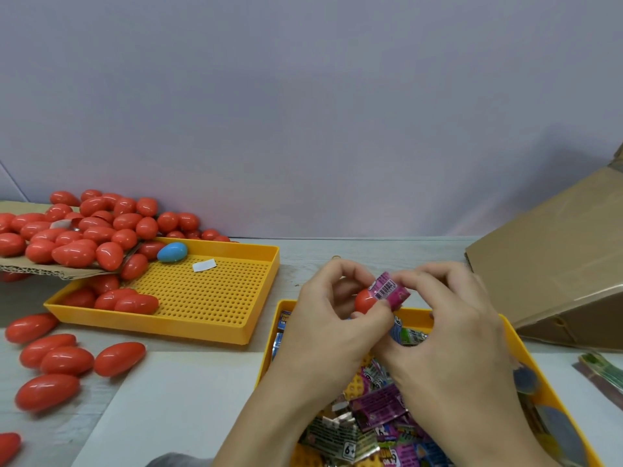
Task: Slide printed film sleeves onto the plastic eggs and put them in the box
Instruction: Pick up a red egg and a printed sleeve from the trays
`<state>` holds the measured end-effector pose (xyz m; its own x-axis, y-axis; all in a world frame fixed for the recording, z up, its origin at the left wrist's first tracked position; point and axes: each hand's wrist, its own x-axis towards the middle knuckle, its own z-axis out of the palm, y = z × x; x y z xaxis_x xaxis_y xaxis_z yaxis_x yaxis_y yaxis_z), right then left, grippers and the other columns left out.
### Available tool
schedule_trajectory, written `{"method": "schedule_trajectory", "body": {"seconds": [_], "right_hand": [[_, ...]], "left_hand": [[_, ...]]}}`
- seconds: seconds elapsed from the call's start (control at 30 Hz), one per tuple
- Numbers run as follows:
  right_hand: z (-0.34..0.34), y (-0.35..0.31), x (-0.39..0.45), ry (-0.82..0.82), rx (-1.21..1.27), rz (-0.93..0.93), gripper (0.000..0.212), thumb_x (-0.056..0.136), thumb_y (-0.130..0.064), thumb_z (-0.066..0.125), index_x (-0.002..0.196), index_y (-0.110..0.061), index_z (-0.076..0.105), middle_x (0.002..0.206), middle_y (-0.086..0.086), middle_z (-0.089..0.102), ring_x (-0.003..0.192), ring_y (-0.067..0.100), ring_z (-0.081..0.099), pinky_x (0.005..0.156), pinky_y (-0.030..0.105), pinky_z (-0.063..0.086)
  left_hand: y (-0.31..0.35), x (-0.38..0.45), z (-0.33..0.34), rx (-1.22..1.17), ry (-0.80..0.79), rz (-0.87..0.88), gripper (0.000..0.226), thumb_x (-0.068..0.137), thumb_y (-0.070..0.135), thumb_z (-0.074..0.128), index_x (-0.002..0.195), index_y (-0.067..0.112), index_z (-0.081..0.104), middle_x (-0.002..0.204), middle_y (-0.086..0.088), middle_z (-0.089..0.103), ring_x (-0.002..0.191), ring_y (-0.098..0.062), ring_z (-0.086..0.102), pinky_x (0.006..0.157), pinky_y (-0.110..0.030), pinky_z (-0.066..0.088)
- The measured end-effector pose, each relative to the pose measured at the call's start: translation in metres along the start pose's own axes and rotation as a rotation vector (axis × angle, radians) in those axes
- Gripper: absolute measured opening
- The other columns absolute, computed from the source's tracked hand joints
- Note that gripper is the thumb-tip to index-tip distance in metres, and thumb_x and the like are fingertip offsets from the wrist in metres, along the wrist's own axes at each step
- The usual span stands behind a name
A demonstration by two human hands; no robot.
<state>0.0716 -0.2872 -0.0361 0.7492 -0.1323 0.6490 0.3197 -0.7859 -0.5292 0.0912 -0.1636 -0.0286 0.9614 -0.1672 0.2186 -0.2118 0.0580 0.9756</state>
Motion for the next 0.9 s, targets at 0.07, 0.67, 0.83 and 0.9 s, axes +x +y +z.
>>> {"method": "schedule_trajectory", "body": {"seconds": [0.07, 0.67, 0.83, 0.9], "right_hand": [[0.000, 0.000, 0.000, -0.013, 0.009, -0.005, 0.044, 0.062, -0.037, 0.075, 0.103, -0.023, 0.069, 0.094, -0.013, 0.045, 0.091, 0.006, 0.043, 0.069, 0.011, 0.032], [-0.002, -0.003, 0.000, -0.027, -0.020, 0.007, 0.040, 0.065, -0.028, 0.079, 0.105, -0.022, 0.073, 0.091, -0.017, 0.056, 0.092, 0.010, 0.054, 0.073, 0.012, 0.036], [-0.005, -0.010, 0.000, -0.049, 0.059, -0.001, 0.056, 0.068, -0.031, 0.079, 0.121, -0.021, 0.067, 0.097, -0.015, 0.060, 0.087, 0.016, 0.060, 0.070, 0.026, 0.049], [-0.006, -0.011, 0.000, -0.067, 0.062, 0.011, 0.063, 0.066, -0.027, 0.084, 0.125, -0.022, 0.064, 0.095, -0.016, 0.060, 0.083, 0.012, 0.059, 0.070, 0.017, 0.044]], "left_hand": [[0.002, -0.001, 0.000, -0.002, -0.011, -0.016, 0.023, 0.077, 0.020, 0.071, 0.093, 0.013, 0.057, 0.098, -0.009, 0.074, 0.095, -0.036, 0.070, 0.088, -0.055, 0.056], [-0.002, 0.000, -0.001, 0.086, 0.004, -0.020, 0.018, 0.083, 0.017, 0.078, 0.100, 0.017, 0.072, 0.093, -0.004, 0.076, 0.085, -0.017, 0.074, 0.077, -0.029, 0.061], [-0.002, 0.002, -0.002, -0.039, 0.005, -0.048, 0.017, 0.092, 0.028, 0.066, 0.100, 0.016, 0.075, 0.092, -0.004, 0.077, 0.087, -0.021, 0.075, 0.076, -0.032, 0.061], [-0.003, 0.003, -0.003, -0.051, -0.003, -0.072, 0.022, 0.098, 0.026, 0.058, 0.095, 0.016, 0.078, 0.087, -0.007, 0.076, 0.081, -0.024, 0.075, 0.075, -0.034, 0.061]]}}
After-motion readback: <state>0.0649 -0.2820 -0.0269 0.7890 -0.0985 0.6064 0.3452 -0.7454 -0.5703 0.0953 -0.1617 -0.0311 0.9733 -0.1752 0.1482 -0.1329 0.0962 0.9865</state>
